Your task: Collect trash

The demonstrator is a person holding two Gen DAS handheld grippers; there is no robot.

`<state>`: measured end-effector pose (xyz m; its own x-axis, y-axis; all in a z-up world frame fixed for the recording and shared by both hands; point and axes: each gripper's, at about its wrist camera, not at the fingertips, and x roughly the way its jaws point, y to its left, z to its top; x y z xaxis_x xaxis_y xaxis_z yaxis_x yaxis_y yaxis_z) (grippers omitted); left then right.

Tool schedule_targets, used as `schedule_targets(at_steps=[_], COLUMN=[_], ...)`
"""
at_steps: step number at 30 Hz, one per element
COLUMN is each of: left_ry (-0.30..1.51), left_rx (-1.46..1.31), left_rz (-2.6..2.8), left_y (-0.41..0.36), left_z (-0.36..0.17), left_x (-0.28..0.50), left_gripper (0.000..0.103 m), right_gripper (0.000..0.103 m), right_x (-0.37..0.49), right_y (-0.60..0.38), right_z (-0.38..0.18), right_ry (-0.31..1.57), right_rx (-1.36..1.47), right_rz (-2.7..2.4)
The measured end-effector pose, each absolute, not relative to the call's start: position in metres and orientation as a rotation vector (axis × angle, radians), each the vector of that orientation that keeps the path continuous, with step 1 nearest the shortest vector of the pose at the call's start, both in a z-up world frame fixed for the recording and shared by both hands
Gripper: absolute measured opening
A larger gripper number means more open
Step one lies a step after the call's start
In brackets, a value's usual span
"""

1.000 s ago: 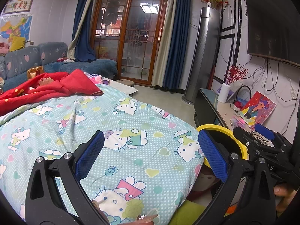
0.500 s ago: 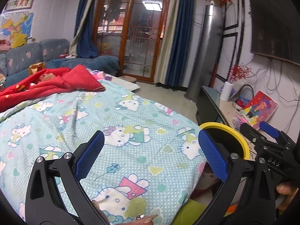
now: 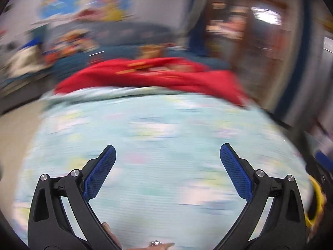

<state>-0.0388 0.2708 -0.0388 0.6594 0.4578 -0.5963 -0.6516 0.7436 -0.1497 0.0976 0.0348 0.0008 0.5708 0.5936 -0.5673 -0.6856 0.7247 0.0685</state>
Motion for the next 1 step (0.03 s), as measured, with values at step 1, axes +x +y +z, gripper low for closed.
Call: schedule_targets(at_steps=[1], left_ry=[0.603], left_rx=[-0.389], left_rz=[0.723], left_y=[0.2971], left_z=[-0.0482], left_x=[-0.0505], left_gripper=[0.092], right_gripper=[0.096], right_x=[0.0981], right_y=[0.0697], right_z=[-0.0088], right_ry=[0.652], right_rx=[-0.191], right_rz=[0.821])
